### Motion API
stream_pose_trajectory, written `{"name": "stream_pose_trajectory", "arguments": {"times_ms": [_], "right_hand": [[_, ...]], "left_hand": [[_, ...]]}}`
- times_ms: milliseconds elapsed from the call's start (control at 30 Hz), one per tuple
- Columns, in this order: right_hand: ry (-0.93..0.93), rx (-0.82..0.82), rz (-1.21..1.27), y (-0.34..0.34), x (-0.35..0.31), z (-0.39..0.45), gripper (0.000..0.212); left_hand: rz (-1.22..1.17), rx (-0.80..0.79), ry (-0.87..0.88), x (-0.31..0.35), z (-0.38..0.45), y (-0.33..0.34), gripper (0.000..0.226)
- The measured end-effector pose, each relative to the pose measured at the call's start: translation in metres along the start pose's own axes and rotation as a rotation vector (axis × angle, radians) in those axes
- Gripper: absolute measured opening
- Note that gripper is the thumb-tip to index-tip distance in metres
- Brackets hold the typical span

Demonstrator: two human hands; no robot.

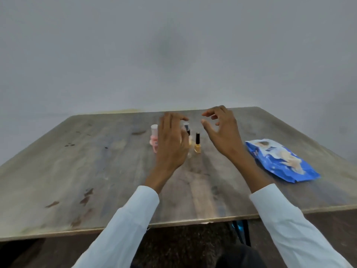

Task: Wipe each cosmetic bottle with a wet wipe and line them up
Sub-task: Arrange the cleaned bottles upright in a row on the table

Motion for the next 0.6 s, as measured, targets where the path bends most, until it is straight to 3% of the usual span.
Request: {"name": "stream_pose_trajectory", "arguments": {"times_ms": [133, 300, 367, 433, 500, 600], "right_hand": [[-0.054, -0.005, 0.078, 0.041, -0.033, 0.026, 0.014], [0.083, 0.009, 0.233, 0.07, -0.039, 0.054, 0.01], [0.087, 0.03, 0.214, 0.08, -0.031, 0.056, 0.017], [0.026, 0.036, 0.123, 0.089, -0.023, 0.05, 0.026], [-0.026, 0.026, 0.085, 0.096, -0.023, 0.044, 0.028], [-0.095, 0.032, 0.051, 0.102, -0.027, 0.041, 0.026]], "left_hand": [[0.042, 0.171, -0.121, -0.051, 0.011, -0.053, 0.028], [-0.006, 0.307, -0.363, -0.114, 0.024, -0.083, 0.021], [-0.019, 0.219, -0.533, -0.146, 0.033, -0.086, 0.022], [0.025, 0.03, -0.619, -0.174, 0.035, -0.084, 0.029], [0.086, -0.091, -0.609, -0.188, 0.031, -0.08, 0.034], [0.109, -0.225, -0.564, -0.194, 0.024, -0.07, 0.023]]}}
Point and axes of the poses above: each hand's wrist, its own z-axis towards the middle knuckle, its own y-axis out of the palm, x = y × z, the point moved 2 cm from there along z, towards the middle knuckle, and after that the axes turned 14 degrees about -z, right-handed, at the moved point
